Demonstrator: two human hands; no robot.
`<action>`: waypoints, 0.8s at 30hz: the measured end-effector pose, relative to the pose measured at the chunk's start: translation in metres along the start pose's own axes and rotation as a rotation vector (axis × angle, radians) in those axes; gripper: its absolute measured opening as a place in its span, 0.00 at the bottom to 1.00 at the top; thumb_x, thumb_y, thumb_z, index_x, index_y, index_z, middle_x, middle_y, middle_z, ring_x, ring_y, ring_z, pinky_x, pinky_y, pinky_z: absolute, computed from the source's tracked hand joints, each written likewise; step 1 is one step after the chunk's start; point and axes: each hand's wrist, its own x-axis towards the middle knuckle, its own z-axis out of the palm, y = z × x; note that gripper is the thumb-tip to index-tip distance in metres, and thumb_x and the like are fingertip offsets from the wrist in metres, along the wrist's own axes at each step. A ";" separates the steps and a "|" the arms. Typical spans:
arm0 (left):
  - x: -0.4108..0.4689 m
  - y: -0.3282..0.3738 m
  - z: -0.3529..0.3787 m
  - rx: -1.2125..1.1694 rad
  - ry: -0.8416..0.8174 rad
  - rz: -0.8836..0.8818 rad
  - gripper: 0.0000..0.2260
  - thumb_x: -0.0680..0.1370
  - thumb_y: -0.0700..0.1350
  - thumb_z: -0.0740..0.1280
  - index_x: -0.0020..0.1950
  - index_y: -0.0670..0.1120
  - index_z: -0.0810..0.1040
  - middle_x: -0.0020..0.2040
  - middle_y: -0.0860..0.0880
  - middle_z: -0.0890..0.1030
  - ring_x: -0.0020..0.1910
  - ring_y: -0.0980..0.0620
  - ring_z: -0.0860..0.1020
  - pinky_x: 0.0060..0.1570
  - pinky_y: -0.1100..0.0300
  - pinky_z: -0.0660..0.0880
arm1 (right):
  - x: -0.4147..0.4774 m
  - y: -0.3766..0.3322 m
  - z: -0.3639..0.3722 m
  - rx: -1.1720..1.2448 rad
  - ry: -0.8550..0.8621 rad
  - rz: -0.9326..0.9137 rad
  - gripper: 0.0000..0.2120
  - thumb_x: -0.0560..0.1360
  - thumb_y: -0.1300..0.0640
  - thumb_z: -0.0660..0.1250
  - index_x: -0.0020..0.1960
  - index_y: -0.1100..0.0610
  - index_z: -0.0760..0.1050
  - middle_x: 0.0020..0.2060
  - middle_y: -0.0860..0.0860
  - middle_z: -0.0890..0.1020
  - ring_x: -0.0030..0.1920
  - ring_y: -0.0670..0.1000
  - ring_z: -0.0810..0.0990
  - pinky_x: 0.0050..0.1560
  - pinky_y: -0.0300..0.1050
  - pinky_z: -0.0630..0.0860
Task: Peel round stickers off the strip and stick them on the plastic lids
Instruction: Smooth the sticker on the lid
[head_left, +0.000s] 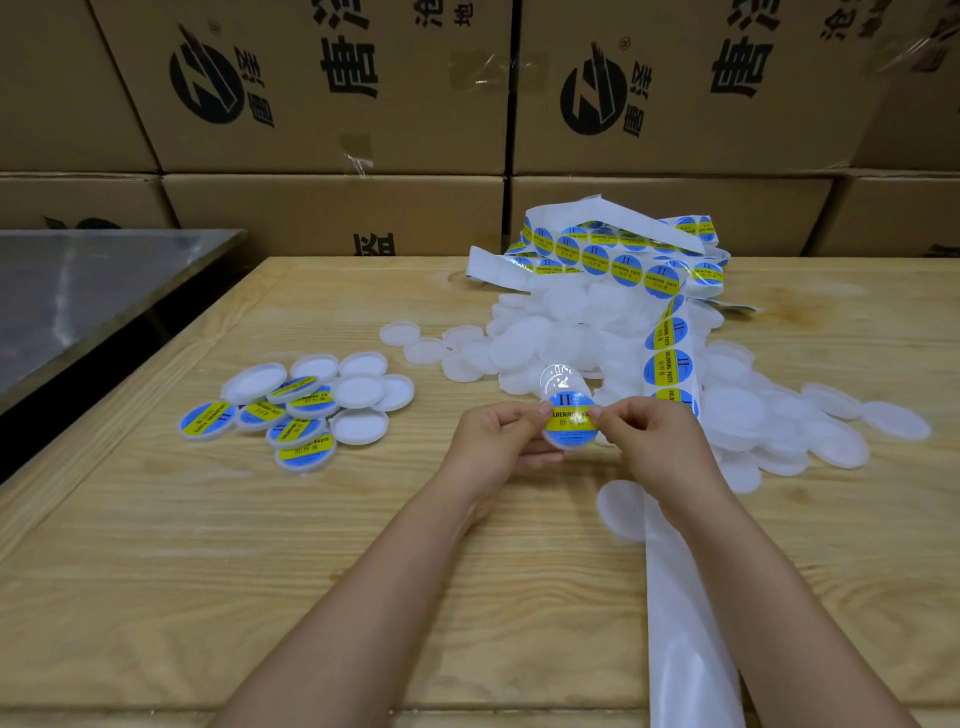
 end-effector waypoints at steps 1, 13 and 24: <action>0.000 0.000 0.000 0.003 0.006 0.006 0.07 0.78 0.40 0.65 0.45 0.38 0.80 0.38 0.43 0.84 0.38 0.49 0.84 0.36 0.62 0.80 | 0.000 0.000 0.001 -0.024 0.007 -0.013 0.11 0.75 0.54 0.68 0.34 0.53 0.77 0.25 0.45 0.73 0.28 0.42 0.68 0.31 0.37 0.65; -0.001 -0.001 0.006 0.001 0.087 0.051 0.08 0.78 0.40 0.66 0.41 0.39 0.80 0.34 0.45 0.84 0.34 0.50 0.83 0.34 0.63 0.79 | -0.014 -0.005 0.019 -0.300 0.244 -0.233 0.07 0.75 0.55 0.68 0.41 0.57 0.77 0.37 0.51 0.82 0.41 0.53 0.78 0.42 0.48 0.72; -0.001 0.000 0.004 -0.121 0.074 0.019 0.08 0.78 0.39 0.65 0.43 0.37 0.80 0.36 0.41 0.83 0.34 0.49 0.83 0.34 0.62 0.79 | -0.014 -0.010 0.021 -0.175 0.330 -0.278 0.20 0.71 0.56 0.72 0.62 0.58 0.75 0.38 0.50 0.84 0.40 0.51 0.81 0.47 0.46 0.73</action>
